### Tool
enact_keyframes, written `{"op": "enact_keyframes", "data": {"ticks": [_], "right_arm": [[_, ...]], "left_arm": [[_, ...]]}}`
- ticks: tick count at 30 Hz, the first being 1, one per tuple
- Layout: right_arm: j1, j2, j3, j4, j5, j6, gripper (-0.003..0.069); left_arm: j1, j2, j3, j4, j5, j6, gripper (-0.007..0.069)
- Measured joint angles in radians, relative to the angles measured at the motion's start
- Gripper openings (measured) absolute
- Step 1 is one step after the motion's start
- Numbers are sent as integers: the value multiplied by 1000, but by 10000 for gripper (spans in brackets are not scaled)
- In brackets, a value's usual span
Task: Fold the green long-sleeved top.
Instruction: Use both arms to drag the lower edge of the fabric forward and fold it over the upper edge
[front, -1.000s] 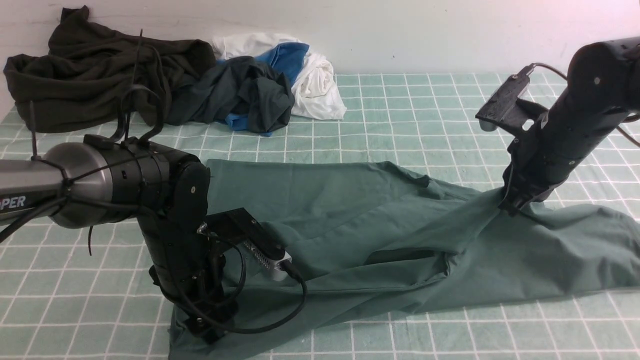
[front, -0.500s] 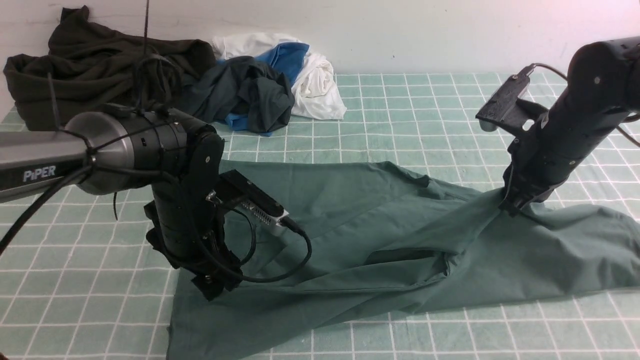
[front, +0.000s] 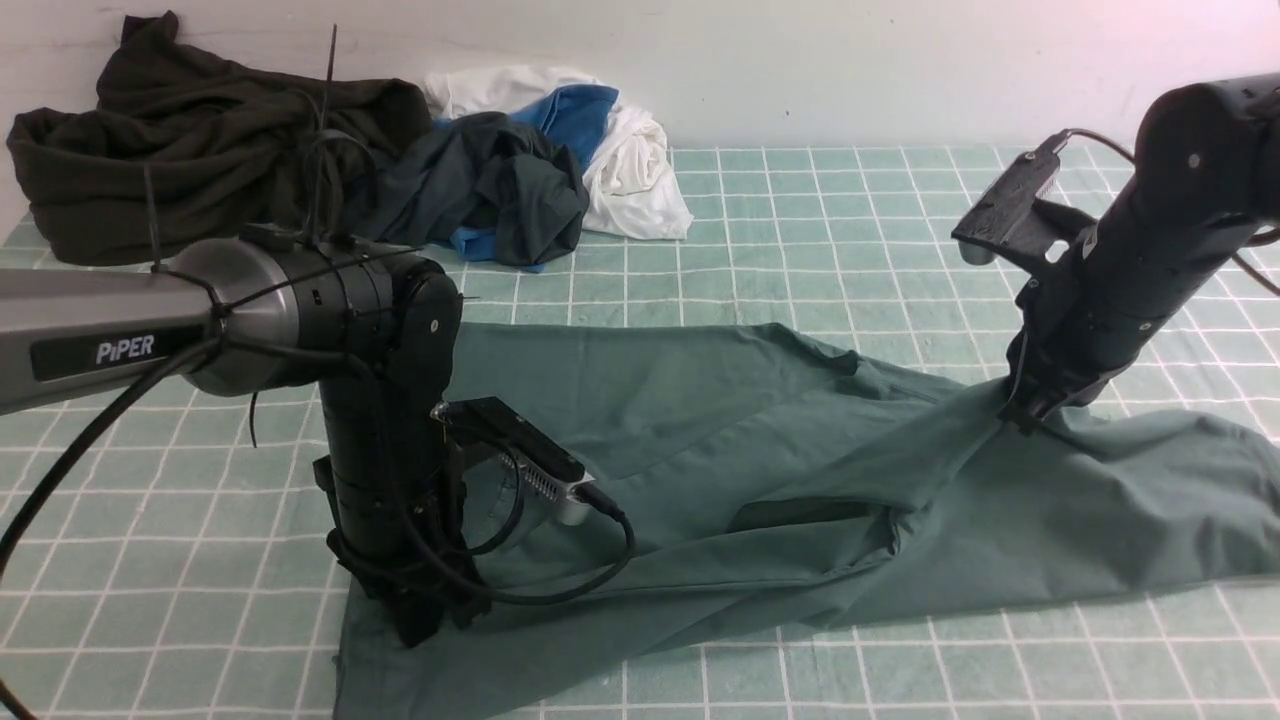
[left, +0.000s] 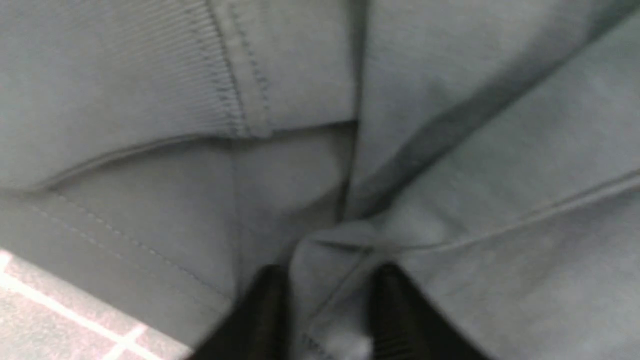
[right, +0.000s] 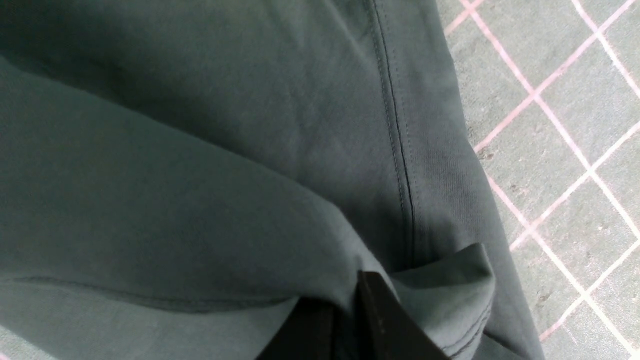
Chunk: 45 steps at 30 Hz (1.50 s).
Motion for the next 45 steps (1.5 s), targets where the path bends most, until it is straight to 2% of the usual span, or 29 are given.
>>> {"op": "enact_keyframes", "data": {"ticks": [1, 2, 5, 12, 21, 29, 34, 37, 41, 43, 45], "right_arm": [[0, 0, 0, 0, 0, 0, 20], [0, 0, 0, 0, 0, 0, 20], [0, 0, 0, 0, 0, 0, 20], [0, 0, 0, -52, -10, 20, 20], [0, 0, 0, -190, -131, 98, 20], [-21, 58, 0, -211, -313, 176, 20], [-65, 111, 0, -211, -385, 289, 69], [-83, 116, 0, -214, -403, 369, 164], [-82, 89, 0, -212, -383, 447, 298], [-70, 56, 0, -184, -344, 461, 348], [-50, 31, 0, -142, -288, 462, 368]], "left_arm": [[0, -2, 0, 0, 0, 0, 120], [0, -15, -8, 0, 9, 0, 51], [0, -57, -59, 31, 39, 0, 8], [21, -93, -316, 153, 71, -59, 7], [132, 49, -615, 161, 65, -70, 7], [177, 238, -710, 145, -82, -72, 11], [188, 313, -710, 142, -191, -74, 78], [192, 327, -710, 142, -219, -85, 179], [197, 327, -735, 144, -198, -140, 323], [197, 327, -779, 145, -146, -173, 382], [196, 327, -822, 139, -91, -191, 408]]}}
